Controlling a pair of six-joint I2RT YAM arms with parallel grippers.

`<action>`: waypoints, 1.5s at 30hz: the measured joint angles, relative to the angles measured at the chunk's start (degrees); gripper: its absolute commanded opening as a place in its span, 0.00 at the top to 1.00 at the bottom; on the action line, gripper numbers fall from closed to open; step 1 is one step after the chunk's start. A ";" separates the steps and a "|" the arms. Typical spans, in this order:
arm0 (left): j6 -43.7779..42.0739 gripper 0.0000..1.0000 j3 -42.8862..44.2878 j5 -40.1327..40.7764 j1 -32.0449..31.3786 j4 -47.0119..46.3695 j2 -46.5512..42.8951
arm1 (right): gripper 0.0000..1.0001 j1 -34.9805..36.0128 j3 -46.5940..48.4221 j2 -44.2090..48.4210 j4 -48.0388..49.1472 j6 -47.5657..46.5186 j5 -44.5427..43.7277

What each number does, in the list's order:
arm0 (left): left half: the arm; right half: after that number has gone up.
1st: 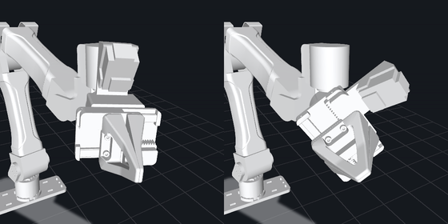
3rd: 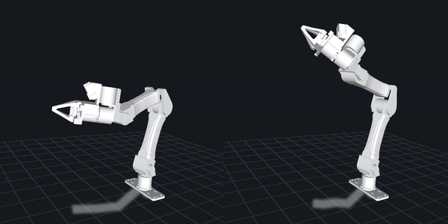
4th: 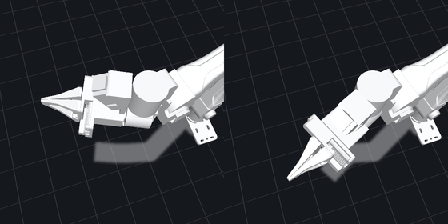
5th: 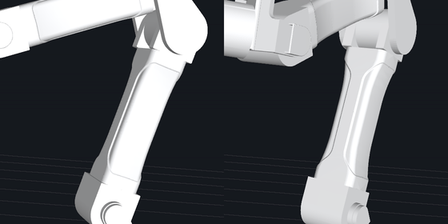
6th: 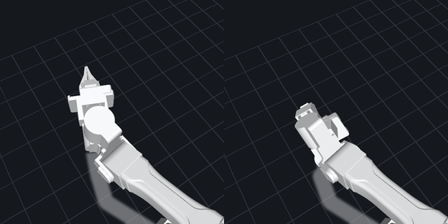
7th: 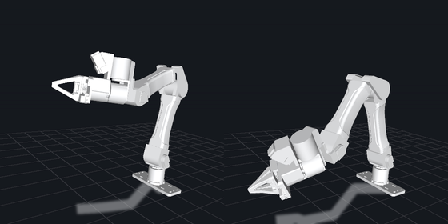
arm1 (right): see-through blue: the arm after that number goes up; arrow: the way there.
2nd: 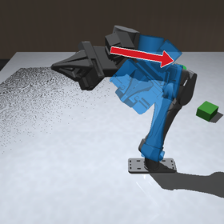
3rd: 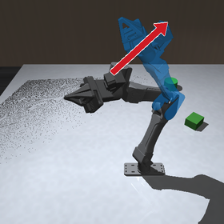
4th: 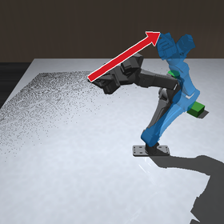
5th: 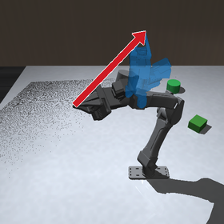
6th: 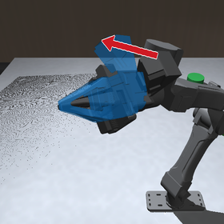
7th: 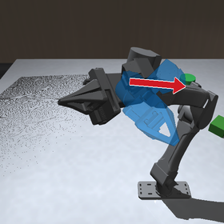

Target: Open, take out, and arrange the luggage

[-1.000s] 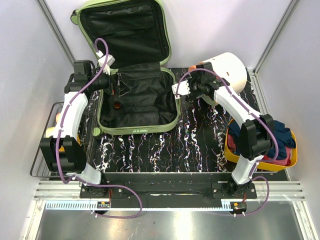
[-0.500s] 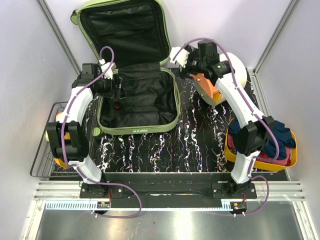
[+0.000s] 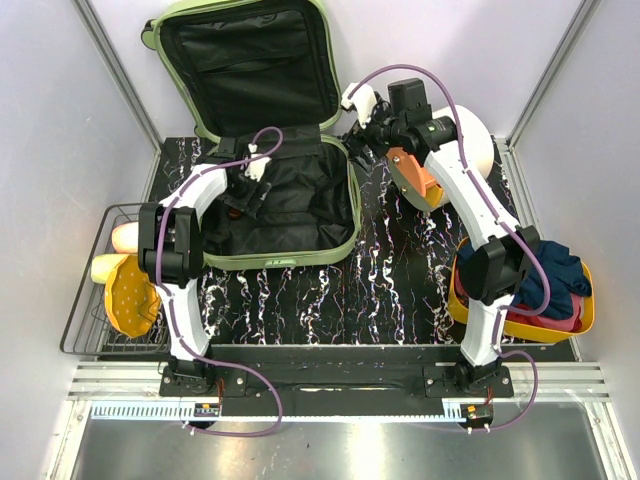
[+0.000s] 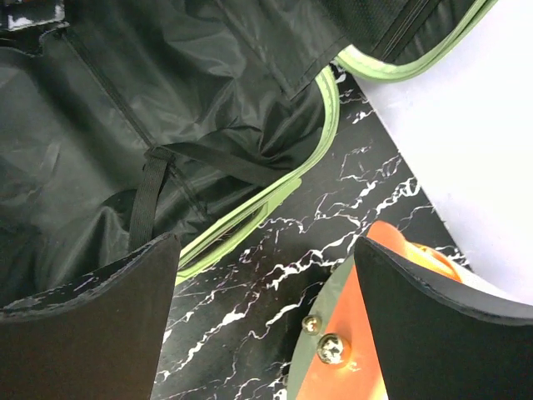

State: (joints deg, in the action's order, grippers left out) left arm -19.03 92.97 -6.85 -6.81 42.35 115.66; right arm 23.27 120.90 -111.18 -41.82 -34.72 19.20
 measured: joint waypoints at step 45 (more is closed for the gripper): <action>-5.55 0.74 4.72 11.85 -0.13 0.20 7.85 | 0.06 0.00 -9.51 3.39 1.68 -0.55 -0.04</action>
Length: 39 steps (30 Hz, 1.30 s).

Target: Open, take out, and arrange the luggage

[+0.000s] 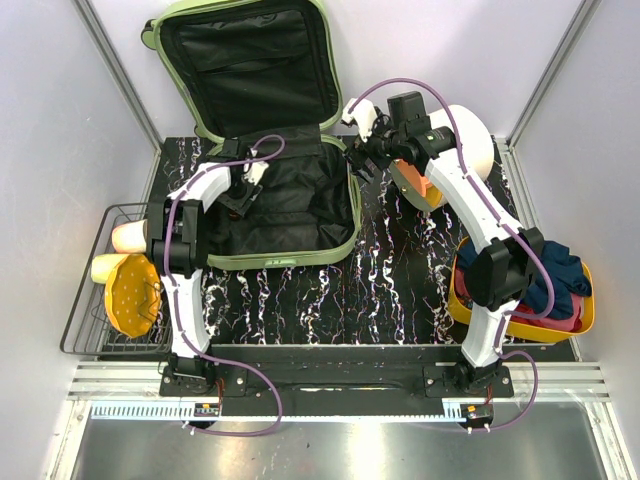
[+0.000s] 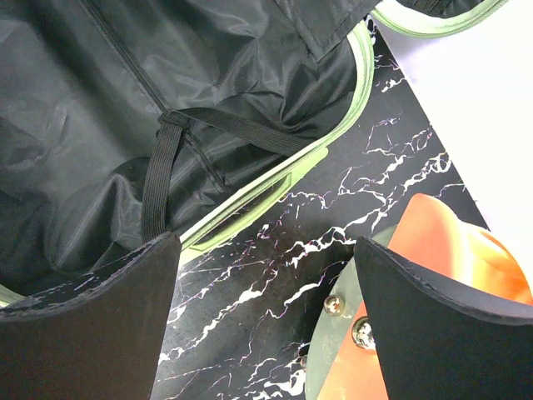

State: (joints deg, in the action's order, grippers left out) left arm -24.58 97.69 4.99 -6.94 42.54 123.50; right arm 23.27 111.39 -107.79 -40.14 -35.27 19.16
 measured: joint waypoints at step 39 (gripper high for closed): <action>128.37 1.00 -15.02 -81.99 0.15 -107.71 -22.86 | 0.04 7.52 -43.54 27.89 68.72 5.60 26.43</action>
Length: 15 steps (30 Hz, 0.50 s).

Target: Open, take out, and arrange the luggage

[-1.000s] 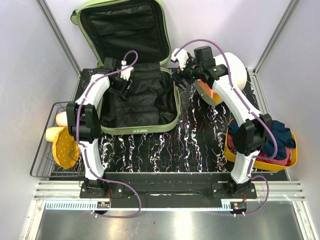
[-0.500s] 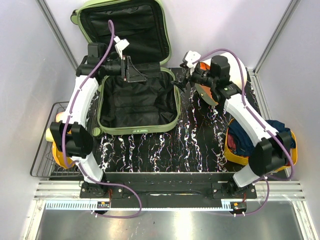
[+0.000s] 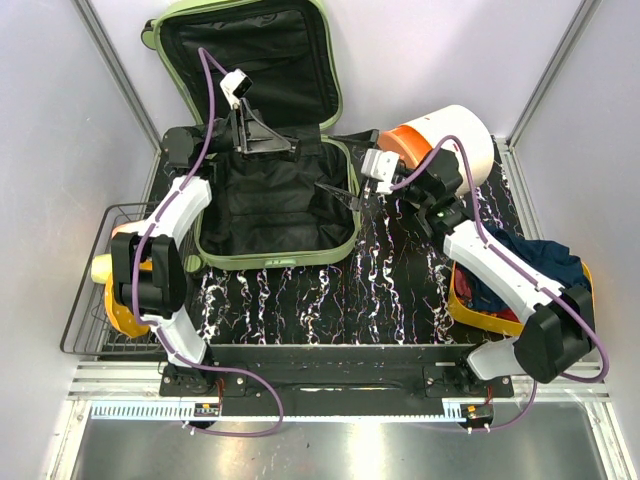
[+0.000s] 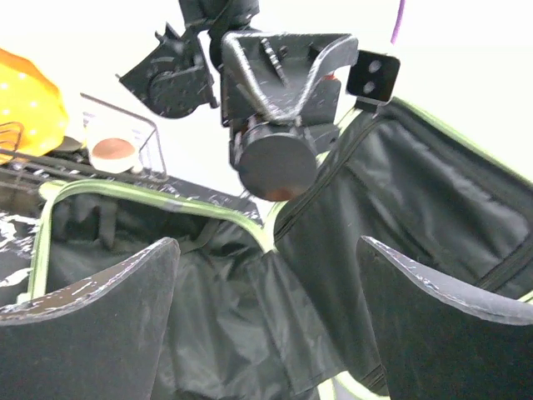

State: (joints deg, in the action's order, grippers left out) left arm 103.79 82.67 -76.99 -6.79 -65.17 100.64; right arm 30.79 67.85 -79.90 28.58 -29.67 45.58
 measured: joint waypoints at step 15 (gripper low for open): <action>10.05 1.00 -0.33 -0.57 -2.23 -7.91 -0.02 | 0.08 4.35 -0.17 -2.32 15.41 -2.91 1.25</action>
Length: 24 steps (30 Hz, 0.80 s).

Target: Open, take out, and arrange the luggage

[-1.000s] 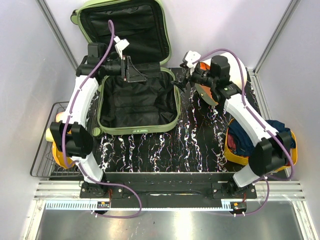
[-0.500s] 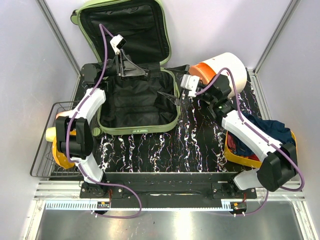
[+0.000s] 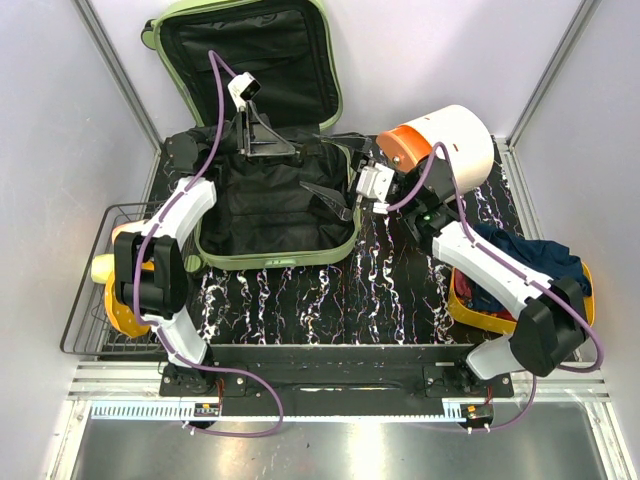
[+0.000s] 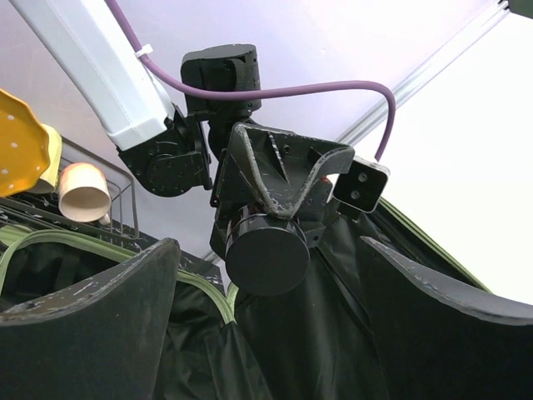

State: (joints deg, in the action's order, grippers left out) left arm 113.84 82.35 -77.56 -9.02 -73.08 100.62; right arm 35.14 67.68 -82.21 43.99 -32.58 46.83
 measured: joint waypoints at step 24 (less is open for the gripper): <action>0.28 1.00 -0.31 -0.39 -2.75 -0.11 -0.20 | 0.33 0.13 0.00 -2.19 0.63 -3.37 2.16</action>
State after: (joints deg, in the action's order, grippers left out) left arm 114.13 82.04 -77.95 -11.77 -73.19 100.42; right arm 35.27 67.68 -84.40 44.62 -35.94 48.99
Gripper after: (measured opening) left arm 0.533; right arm 0.720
